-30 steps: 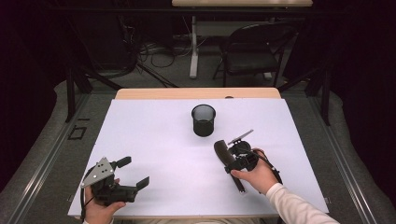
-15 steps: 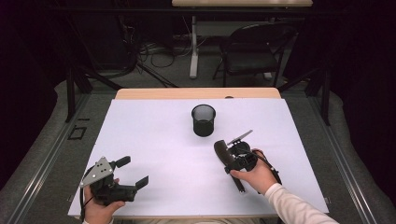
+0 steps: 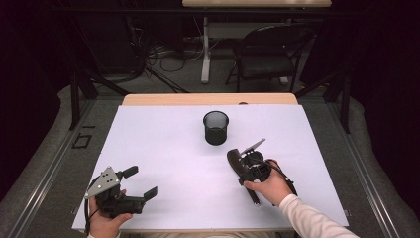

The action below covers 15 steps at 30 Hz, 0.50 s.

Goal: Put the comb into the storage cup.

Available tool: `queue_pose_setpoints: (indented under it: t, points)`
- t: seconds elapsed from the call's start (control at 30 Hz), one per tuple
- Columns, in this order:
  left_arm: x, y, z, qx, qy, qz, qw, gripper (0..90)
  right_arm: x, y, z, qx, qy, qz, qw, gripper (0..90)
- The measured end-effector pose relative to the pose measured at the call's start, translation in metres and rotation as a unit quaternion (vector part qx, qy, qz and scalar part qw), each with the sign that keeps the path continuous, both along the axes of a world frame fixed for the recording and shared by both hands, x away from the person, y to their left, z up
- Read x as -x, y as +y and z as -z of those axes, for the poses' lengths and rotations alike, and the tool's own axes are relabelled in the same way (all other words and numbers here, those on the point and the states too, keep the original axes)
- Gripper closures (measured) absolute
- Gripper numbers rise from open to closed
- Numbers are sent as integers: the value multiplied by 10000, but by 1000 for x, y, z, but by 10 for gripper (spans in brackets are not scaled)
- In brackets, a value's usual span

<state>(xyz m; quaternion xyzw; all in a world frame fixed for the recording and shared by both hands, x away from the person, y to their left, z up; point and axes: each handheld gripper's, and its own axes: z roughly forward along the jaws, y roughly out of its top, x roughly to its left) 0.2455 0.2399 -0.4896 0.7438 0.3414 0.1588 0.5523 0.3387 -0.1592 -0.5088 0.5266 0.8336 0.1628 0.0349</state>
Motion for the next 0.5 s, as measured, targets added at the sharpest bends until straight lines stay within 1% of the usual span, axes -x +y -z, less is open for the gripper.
queue_pose_setpoints:
  t: [0.07, 0.13, 0.2, 0.23, 0.27, 0.3, 0.33, 0.4, 0.43, 0.5]
  points:
    - [0, 0, 0, 6, -1, 13, 10000, 9, -1, -1, 1, 64, 27, -52, 10000, 604]
    - [0, 0, 0, -2, 1, 0, 10000, 9, -2, -1, 4, -9, -37, -13, 10000, 608]
    - [0, 0, 0, -6, 8, 2, 10000, 9, -2, -1, 4, 82, 85, 23, 9999, 613]
    - [0, 0, 0, -8, 9, 3, 10000, 9, -3, -2, 7, -7, -23, -4, 10000, 614]
    - [0, 0, 0, -11, 9, 3, 10000, 9, -3, -2, 8, -15, -12, 24, 10000, 615]
    - [0, 0, 0, -6, 5, 1, 10000, 9, -4, -2, 8, 56, 88, 48, 9999, 615]
    - [0, 0, 0, -8, 5, 3, 10000, 9, -4, -2, 9, 29, 73, 76, 9999, 618]
    - [0, 0, 0, -12, 11, 4, 10000, 9, -6, -3, 6, 235, 286, 18, 9993, 619]
    - [0, 0, 0, -7, 10, 3, 10000, 9, -6, -3, 7, 245, 280, 9, 9993, 621]
    - [0, 0, 0, -11, 10, 4, 10000, 9, -6, -3, 10, 119, 201, 60, 9997, 624]
